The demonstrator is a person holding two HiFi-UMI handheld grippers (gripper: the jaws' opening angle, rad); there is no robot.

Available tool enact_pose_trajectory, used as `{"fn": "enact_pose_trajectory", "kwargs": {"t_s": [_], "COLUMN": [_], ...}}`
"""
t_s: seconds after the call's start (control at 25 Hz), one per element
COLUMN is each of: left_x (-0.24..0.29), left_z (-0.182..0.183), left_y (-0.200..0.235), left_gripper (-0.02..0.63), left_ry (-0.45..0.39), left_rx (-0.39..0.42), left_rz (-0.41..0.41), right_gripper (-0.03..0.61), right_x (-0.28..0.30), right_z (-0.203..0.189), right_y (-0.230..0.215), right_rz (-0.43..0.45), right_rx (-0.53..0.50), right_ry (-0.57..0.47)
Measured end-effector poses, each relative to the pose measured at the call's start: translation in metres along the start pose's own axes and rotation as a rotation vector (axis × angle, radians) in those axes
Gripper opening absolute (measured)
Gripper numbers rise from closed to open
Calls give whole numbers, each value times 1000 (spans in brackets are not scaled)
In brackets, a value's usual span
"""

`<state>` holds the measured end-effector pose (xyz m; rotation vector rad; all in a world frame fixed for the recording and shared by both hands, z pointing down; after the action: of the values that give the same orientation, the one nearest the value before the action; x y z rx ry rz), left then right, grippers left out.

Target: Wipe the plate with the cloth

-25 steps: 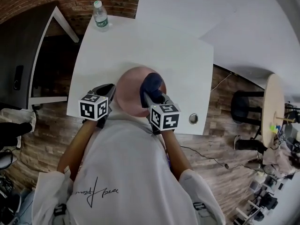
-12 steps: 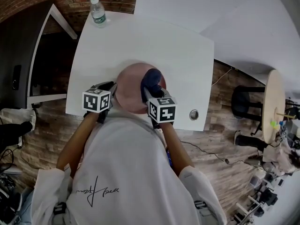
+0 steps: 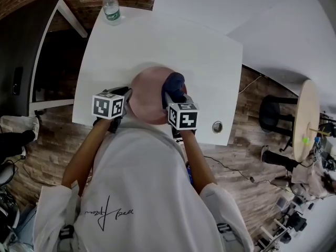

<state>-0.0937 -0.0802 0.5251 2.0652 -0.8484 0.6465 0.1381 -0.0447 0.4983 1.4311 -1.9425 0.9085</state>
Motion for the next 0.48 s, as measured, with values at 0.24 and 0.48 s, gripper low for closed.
{"fn": "enact_pose_trajectory", "kwargs": {"t_s": [0.24, 0.48], "left_x": [6, 7], "left_z": [1, 4], "left_y": [-2, -2], "left_gripper": [47, 40], "left_ry": [1, 0], "left_rx": [-17, -31], "left_rz": [-2, 7], "right_gripper": [91, 91], "right_x": [6, 16], "right_z": [2, 1], "right_y": [-6, -12], "right_rz": [-14, -51], "right_rx": [19, -18], "right_ry": [19, 54]}}
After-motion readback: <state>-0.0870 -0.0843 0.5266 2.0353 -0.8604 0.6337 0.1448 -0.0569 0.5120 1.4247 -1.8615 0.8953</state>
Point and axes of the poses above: the fingertips, and each gripper's own axes: x forward along the fingers, y to its left, z out of its top, the point moved 8 cm from there along -x, backward along the fingers, and after that the axes turned 2 degrees about -z, right-handed, at the moved point
